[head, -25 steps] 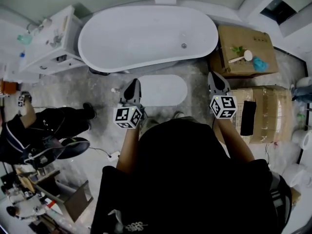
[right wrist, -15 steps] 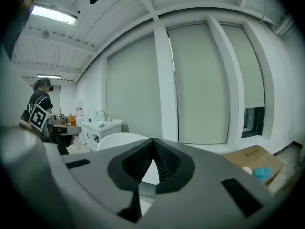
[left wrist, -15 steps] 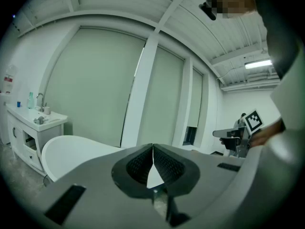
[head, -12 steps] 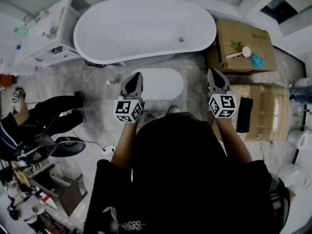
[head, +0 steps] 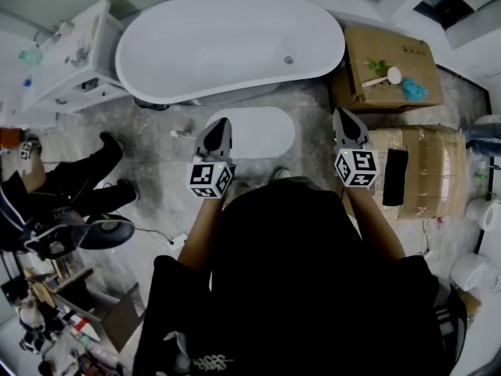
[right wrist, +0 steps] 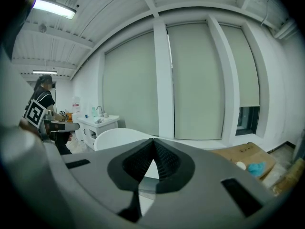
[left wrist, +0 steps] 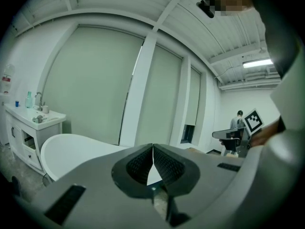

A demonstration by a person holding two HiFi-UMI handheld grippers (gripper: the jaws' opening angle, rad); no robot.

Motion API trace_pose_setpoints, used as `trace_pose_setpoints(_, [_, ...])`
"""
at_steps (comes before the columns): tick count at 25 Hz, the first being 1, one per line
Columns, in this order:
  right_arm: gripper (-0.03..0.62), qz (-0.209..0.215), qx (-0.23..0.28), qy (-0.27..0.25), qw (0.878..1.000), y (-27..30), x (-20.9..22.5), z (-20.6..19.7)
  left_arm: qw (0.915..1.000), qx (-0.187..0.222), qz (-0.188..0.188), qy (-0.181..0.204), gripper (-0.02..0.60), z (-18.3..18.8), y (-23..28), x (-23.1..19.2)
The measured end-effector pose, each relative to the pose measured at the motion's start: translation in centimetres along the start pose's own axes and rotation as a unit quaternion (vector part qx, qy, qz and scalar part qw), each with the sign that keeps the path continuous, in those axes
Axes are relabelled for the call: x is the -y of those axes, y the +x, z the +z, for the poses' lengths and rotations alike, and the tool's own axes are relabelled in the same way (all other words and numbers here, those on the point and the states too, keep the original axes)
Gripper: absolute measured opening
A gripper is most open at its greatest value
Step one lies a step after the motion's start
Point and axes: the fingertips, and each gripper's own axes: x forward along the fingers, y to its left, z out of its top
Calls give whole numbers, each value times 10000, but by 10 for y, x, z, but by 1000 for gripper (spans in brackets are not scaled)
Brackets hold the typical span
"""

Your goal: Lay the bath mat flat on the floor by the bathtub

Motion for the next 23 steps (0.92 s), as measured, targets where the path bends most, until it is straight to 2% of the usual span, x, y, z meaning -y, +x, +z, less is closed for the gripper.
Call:
trace_pose_setpoints(10, [21,-26,-93,-9,10000,-8,1,-11,9997,-62,-232,-28,20,-11,9,21])
trace_pose_setpoints(23, [21,43,13,171,9998,-13,10,-9,9997,-101,-226,38,20,-6,13,32])
